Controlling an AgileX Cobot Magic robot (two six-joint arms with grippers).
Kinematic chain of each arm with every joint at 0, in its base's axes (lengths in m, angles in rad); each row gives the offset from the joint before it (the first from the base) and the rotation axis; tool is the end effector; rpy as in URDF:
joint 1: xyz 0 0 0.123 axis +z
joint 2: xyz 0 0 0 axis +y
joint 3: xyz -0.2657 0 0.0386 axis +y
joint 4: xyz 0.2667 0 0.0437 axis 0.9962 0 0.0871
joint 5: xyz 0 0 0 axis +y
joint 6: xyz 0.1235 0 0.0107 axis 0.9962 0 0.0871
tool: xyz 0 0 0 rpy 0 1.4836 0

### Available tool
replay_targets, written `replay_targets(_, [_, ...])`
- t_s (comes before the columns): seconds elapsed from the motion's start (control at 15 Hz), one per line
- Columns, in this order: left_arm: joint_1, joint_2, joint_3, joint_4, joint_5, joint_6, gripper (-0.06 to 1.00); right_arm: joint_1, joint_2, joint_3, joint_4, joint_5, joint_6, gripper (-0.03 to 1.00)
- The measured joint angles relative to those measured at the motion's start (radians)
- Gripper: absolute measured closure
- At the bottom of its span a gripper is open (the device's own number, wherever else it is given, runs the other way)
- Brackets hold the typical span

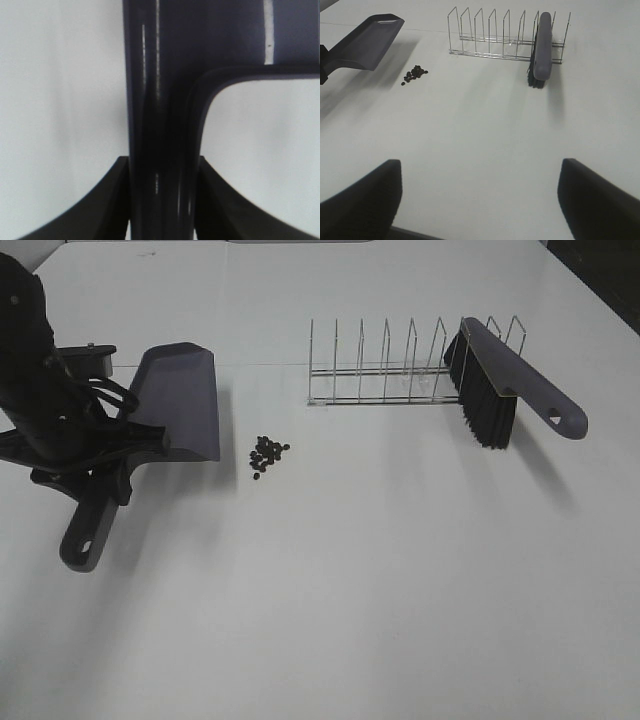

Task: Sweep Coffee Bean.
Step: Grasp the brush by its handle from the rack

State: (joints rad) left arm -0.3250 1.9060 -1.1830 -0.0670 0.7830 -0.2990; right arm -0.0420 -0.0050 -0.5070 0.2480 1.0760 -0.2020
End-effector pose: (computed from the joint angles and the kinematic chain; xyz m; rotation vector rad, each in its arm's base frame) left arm 0.3502 -0.1242 0.0951 -0.0269 3.0091 -0.1432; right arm 0.0545 0.0245 0.2748 -0.1773 2.0179 0.1429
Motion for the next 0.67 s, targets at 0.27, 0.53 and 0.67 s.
replay_targets(0.27, [0.0, 0.0, 0.0, 0.0, 0.001, 0.0, 0.63, 0.0, 0.052, -0.009, -0.002, -0.109, 0.054, 0.25])
replay_targets(0.53, [0.0, 0.0, 0.0, 0.0, 0.002, 0.008, 0.63, 0.0, 0.313, -0.024, -0.002, -0.414, 0.06, 0.25])
replay_targets(0.67, [0.0, 0.0, 0.0, 0.0, 0.004, 0.009, 0.63, 0.0, 0.497, -0.079, -0.002, -0.509, 0.054, 0.25])
